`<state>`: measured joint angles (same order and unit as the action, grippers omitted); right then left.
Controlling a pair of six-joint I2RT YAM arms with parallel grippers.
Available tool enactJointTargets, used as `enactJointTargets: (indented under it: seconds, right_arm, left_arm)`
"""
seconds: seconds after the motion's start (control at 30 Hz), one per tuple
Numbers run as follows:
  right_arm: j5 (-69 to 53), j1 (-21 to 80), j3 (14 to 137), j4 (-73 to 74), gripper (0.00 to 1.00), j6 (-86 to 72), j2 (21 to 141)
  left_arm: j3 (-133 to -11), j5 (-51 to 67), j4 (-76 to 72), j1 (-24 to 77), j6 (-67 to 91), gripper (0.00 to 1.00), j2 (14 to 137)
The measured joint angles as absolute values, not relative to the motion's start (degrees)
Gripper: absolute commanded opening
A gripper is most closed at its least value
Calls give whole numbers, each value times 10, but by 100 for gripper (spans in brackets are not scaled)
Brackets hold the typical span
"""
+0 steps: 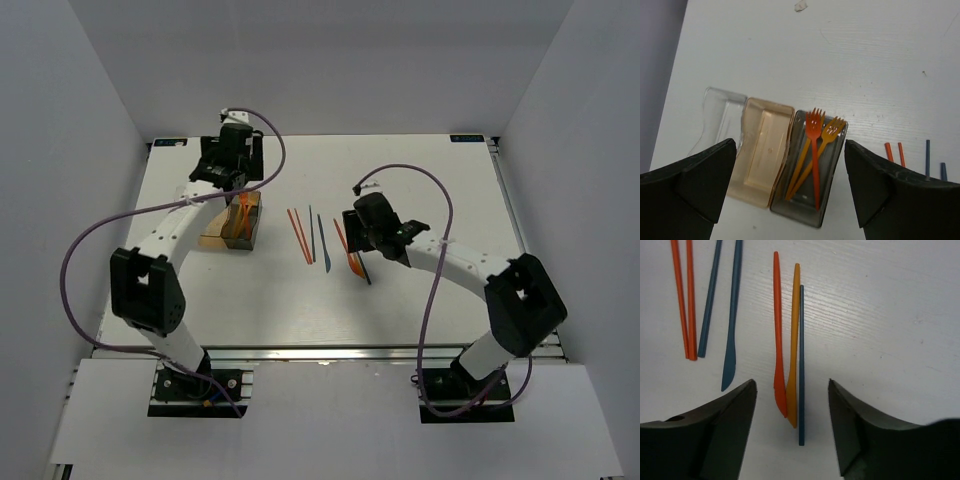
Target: Sort the eating utensils into containers
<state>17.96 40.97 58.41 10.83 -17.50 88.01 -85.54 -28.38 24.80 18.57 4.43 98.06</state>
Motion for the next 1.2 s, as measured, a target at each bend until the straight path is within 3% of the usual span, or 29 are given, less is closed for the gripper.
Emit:
enactJointTargets:
  seconds: [0.13,0.17,0.2,0.53,1.2]
  right_arm:
    - [165,399,601,113,42,-164,933]
    - [163,397,608,116,30,-161,945]
    - [162,396,617,120,28,-155,960]
    - [150,390,686,126,27,-137,1048]
    - [138,390,726,134,21,-131,1112]
  left_arm:
    - [-810,-299,292,186,111,98,869]
    - [-784,-299,295,185,121,98,835]
    - [-754,-298,298,185,129,98,794]
    - [-529,-298,274,185,136,98,550]
    - [-510,-263,252,186,140,98,557]
